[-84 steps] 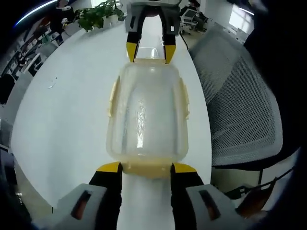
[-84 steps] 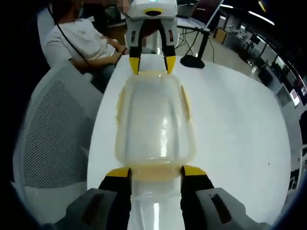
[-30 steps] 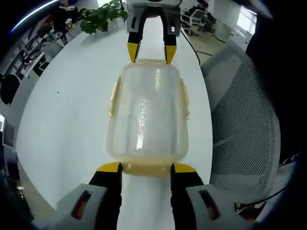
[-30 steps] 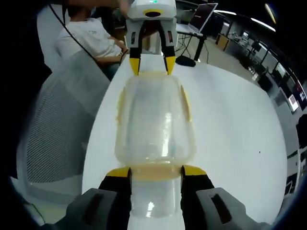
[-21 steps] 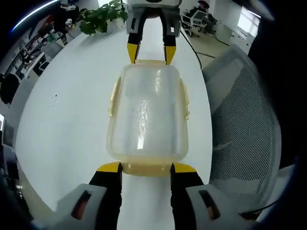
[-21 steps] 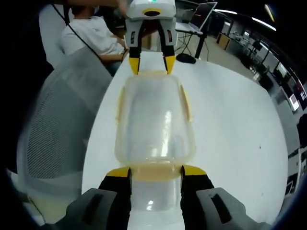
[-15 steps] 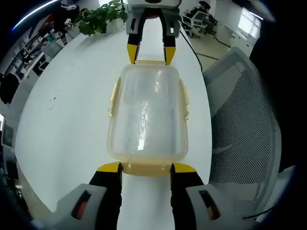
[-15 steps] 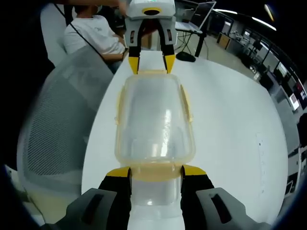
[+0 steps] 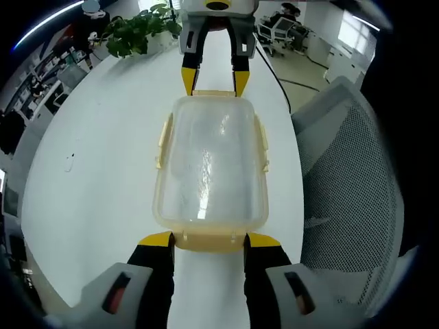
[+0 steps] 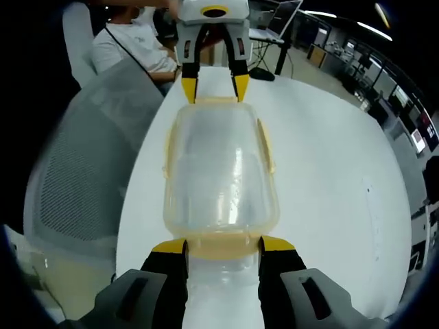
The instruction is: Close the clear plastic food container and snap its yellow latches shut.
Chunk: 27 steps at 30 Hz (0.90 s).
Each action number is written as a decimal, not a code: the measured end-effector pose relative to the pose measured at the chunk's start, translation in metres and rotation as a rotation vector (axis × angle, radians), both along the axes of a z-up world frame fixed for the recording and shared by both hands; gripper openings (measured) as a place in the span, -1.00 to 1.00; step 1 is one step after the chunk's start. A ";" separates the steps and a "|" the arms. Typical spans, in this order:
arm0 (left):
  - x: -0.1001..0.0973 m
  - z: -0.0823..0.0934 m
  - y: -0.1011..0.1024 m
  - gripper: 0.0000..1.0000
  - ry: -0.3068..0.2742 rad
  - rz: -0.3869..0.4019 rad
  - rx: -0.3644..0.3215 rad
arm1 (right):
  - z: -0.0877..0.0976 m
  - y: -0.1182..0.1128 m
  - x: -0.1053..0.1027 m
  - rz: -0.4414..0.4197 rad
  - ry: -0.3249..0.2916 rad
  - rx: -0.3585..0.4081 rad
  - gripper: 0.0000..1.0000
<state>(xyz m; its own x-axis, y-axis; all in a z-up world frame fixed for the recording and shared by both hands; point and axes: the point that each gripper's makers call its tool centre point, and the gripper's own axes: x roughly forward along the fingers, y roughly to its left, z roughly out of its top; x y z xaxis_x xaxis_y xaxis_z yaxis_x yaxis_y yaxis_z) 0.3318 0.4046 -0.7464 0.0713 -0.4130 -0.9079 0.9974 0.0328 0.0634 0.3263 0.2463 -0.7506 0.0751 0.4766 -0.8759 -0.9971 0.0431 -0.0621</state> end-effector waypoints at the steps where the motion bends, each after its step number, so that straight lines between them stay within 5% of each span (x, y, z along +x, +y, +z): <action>1: 0.001 0.000 -0.001 -0.24 -0.001 -0.002 0.002 | 0.000 -0.002 0.000 -0.003 0.000 0.003 -0.22; 27: 0.005 -0.010 -0.037 -0.24 0.019 0.003 -0.009 | -0.005 -0.038 0.006 -0.014 0.012 -0.019 -0.22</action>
<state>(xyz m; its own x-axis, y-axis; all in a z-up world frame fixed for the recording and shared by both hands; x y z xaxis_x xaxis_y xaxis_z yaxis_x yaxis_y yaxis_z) 0.3365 0.3678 -0.7564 0.0557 -0.4213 -0.9052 0.9983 0.0365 0.0445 0.3319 0.2084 -0.7553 0.0706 0.4586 -0.8858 -0.9972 0.0558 -0.0506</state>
